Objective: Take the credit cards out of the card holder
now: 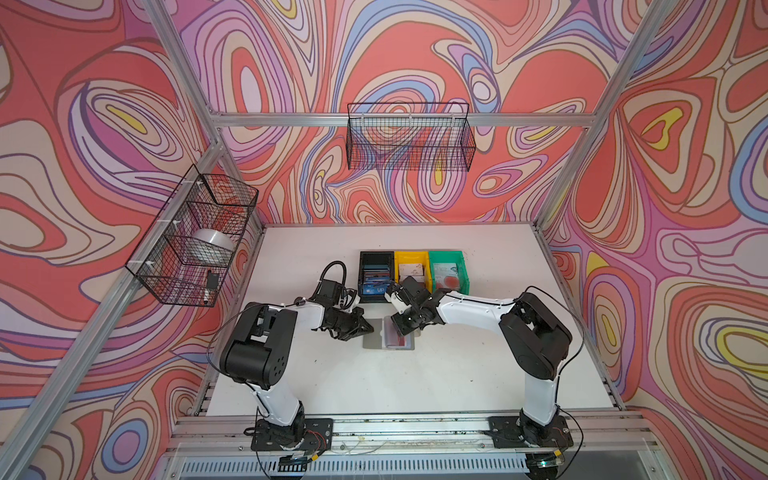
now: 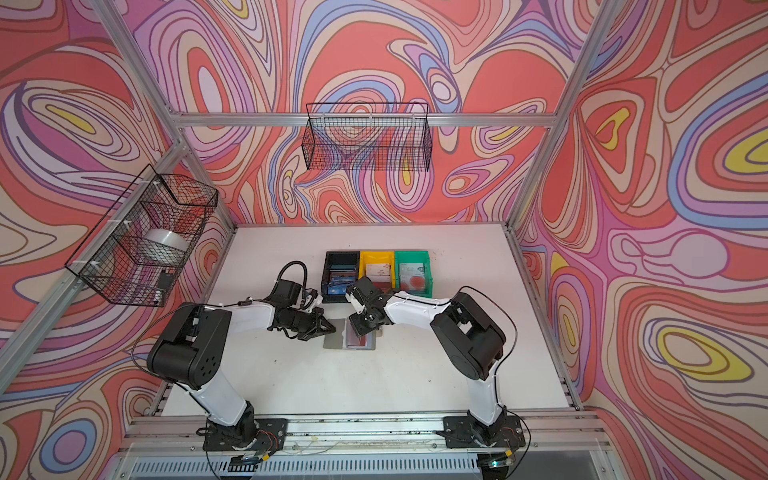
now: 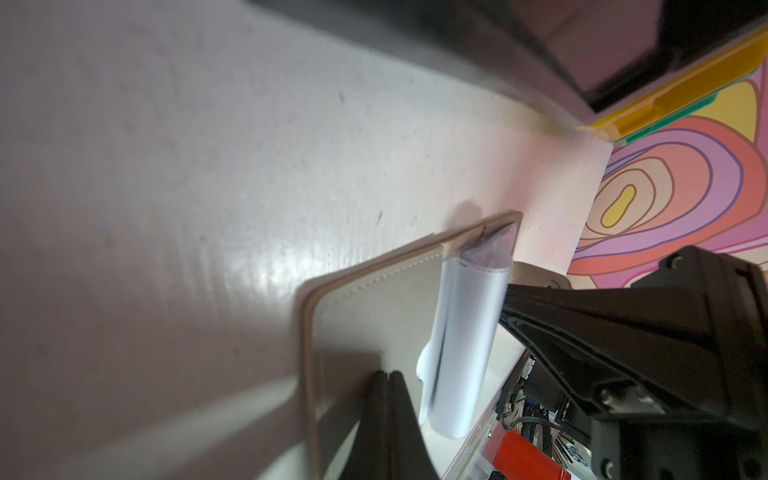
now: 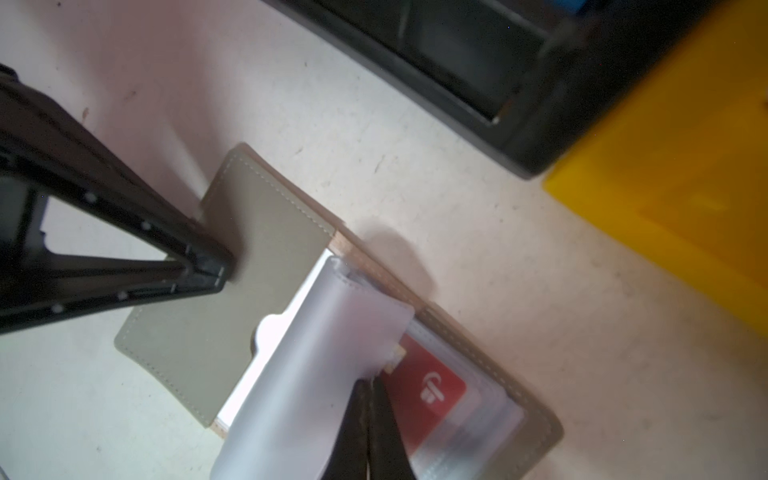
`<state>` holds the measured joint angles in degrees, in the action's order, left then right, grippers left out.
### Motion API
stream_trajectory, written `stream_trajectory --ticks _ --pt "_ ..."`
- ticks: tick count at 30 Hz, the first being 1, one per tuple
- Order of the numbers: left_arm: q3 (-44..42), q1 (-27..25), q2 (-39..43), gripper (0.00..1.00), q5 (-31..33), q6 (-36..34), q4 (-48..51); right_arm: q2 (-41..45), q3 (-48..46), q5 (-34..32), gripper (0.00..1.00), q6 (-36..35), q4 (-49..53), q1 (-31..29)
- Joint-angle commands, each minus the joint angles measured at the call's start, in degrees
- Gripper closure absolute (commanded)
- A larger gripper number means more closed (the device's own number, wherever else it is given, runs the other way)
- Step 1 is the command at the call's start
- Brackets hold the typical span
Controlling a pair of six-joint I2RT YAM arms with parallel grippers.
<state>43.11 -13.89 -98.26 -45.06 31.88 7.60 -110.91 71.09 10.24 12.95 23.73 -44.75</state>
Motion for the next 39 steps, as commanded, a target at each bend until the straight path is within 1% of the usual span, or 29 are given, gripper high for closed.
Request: stream_trajectory --ticks 1,13,17,20,24,28,32,36,39 --pt "-0.7 -0.1 0.6 1.00 0.0 -0.6 0.4 -2.6 1.0 1.6 0.95 0.1 0.4 -0.8" --pt "-0.9 0.0 1.7 1.00 -1.2 0.4 -0.4 -4.4 2.6 7.2 0.94 0.4 -2.3 -1.8" --pt "-0.6 0.1 3.2 1.00 -0.7 -0.3 1.2 -5.1 3.0 11.0 0.94 1.0 -4.1 -2.2" --pt "-0.1 1.0 4.8 1.00 0.6 -1.2 3.3 -5.4 3.2 12.3 0.94 1.4 -5.0 -2.4" --pt "0.1 1.9 6.7 1.00 0.3 -0.7 3.9 -5.6 3.4 14.4 0.93 1.5 -5.4 -2.5" --pt "0.2 1.8 7.0 1.00 -1.2 0.8 2.4 -5.3 3.3 13.9 0.93 1.5 -5.5 -2.5" --pt "-1.1 1.3 5.2 1.00 -4.9 4.6 -3.8 -4.8 2.4 13.8 0.94 1.6 -6.2 -2.5" --pt "-0.2 -1.4 3.5 1.00 -4.5 4.9 -4.3 -5.0 2.5 13.2 0.94 1.7 -6.1 -2.5" --pt "-0.9 -2.0 2.6 1.00 -4.3 6.0 -5.8 -5.0 2.5 13.0 0.93 2.0 -6.1 -2.5"
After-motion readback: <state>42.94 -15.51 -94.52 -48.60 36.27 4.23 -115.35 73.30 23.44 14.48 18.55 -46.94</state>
